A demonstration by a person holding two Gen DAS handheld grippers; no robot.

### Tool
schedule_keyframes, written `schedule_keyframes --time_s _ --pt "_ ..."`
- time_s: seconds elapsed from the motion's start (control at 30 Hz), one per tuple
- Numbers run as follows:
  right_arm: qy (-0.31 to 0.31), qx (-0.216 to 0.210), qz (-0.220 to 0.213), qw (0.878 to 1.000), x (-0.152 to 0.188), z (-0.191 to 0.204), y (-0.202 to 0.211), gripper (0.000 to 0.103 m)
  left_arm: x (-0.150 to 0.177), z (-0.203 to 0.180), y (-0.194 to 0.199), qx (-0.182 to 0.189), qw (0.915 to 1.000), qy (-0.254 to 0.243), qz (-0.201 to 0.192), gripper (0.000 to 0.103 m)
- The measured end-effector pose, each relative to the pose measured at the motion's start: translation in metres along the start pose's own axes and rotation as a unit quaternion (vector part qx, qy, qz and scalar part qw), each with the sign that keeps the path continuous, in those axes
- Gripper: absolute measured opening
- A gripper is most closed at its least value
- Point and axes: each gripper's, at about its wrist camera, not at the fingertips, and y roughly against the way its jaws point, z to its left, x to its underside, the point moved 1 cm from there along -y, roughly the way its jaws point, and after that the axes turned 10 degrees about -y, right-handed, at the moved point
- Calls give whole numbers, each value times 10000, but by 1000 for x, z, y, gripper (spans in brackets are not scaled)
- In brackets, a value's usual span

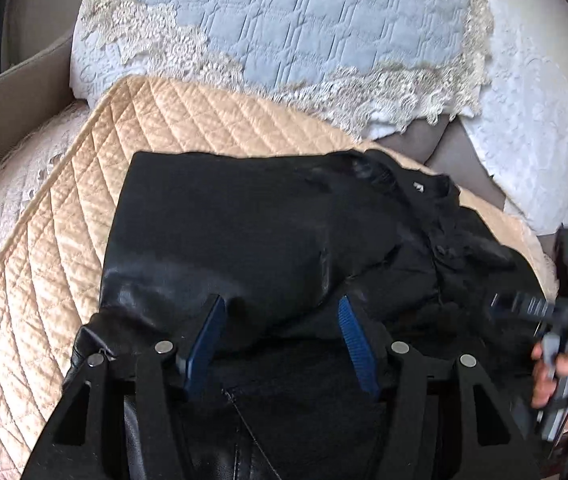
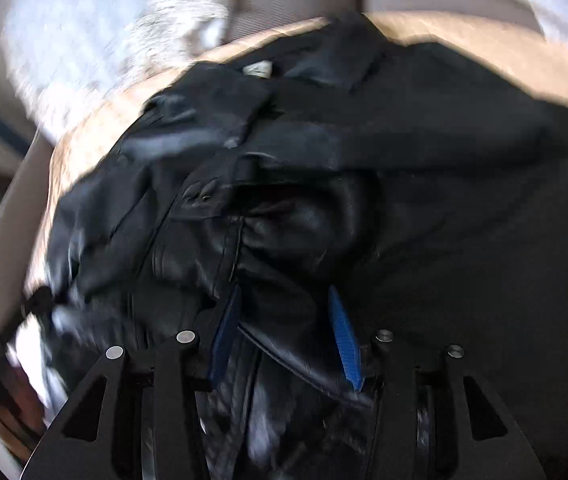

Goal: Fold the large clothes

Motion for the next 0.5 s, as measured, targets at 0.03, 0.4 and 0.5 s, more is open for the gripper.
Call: schedule_keyframes --time_s 0.03,0.4,0.5 --pt "76 -129 30 9999 7 -1 11 46 1 0 -1 15 10000 13 45 61" --pt "-1196 1253 -987 9799 36 -171 106 34 2 -3 6 -470 9985 -286 -3 61" --pt "-1364 1085 -1100 9785 50 -197 120 29 8 0 -1 -594 9973 -406 152 61"
